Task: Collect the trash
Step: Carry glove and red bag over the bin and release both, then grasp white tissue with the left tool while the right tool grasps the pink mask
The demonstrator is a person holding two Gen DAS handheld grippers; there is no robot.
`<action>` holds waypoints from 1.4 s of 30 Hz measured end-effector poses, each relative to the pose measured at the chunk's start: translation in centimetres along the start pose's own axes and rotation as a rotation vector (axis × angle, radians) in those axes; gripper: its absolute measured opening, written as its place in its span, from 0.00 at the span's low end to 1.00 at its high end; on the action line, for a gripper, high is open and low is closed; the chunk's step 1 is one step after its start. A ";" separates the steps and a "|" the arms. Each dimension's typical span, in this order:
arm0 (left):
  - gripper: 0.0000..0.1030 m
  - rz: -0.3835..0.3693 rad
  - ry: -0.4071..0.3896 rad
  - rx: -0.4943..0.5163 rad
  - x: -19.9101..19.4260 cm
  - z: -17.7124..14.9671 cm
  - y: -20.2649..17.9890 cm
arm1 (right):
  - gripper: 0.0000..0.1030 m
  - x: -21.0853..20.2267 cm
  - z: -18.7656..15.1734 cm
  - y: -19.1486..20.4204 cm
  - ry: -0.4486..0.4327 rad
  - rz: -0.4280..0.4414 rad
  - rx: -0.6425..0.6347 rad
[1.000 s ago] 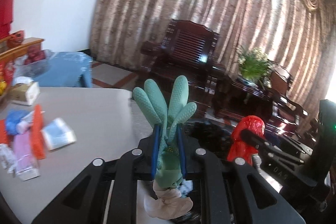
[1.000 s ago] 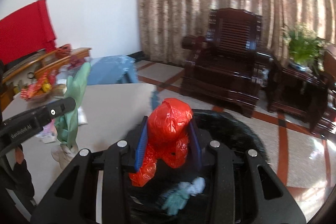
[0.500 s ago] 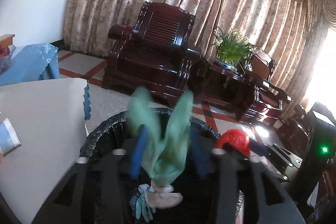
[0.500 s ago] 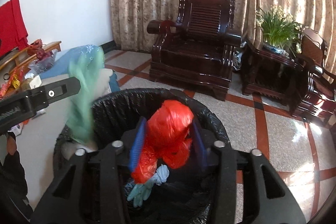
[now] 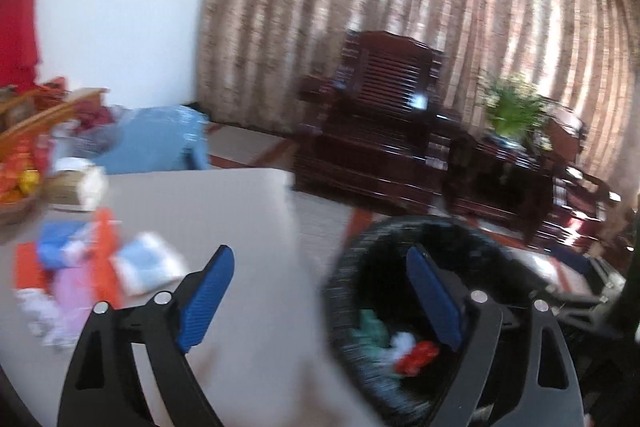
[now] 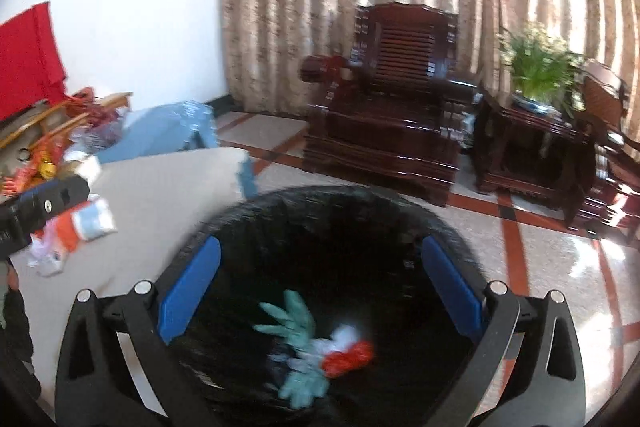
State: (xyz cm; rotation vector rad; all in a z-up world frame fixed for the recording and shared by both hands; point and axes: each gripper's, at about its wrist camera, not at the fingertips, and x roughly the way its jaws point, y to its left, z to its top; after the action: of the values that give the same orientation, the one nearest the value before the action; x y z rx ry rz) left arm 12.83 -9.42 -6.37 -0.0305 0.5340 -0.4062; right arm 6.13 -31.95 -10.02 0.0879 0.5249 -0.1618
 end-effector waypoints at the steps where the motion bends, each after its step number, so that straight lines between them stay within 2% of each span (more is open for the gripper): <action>1: 0.84 0.032 -0.011 -0.005 -0.7 -0.2 1.2 | 0.95 0.0 0.2 0.8 -0.003 0.019 -0.004; 7: 0.84 0.284 -0.056 -0.051 -4.8 -1.9 9.9 | 0.95 1.0 1.5 9.0 -0.022 0.165 -0.066; 10: 0.84 0.377 -0.051 -0.111 -5.9 -2.9 14.3 | 0.95 1.9 1.7 13.5 -0.027 0.232 -0.095; 15: 0.84 0.497 -0.018 -0.197 -6.3 -4.5 20.3 | 0.95 3.5 1.4 18.8 0.001 0.294 -0.120; 21: 0.84 0.536 0.040 -0.271 -5.1 -6.2 24.6 | 0.95 5.8 0.0 23.2 0.056 0.324 -0.148; 27: 0.84 0.531 0.078 -0.305 -3.3 -6.9 26.0 | 0.95 7.0 -0.8 25.5 0.058 0.319 -0.210; 36: 0.82 0.516 0.160 -0.315 -0.6 -7.8 27.1 | 0.95 8.3 -1.0 26.7 0.081 0.339 -0.238; 37: 0.79 0.510 0.169 -0.321 -0.3 -7.9 27.2 | 0.95 8.3 -1.0 26.8 0.082 0.342 -0.243; 39: 0.61 0.476 0.187 -0.334 0.3 -8.1 27.4 | 0.94 8.3 -0.9 27.1 0.082 0.355 -0.259; 41: 0.29 0.442 0.210 -0.343 0.8 -8.4 27.5 | 0.89 8.4 -0.9 27.5 0.083 0.368 -0.270; 42: 0.23 0.420 0.213 -0.350 0.9 -8.5 27.6 | 0.87 8.5 -0.9 27.8 0.091 0.379 -0.275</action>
State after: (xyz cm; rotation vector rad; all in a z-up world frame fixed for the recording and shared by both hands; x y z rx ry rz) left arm 19.44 16.25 -17.84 -0.2105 0.7976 0.0990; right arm 17.87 -5.60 -13.90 -0.0743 0.6073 0.2853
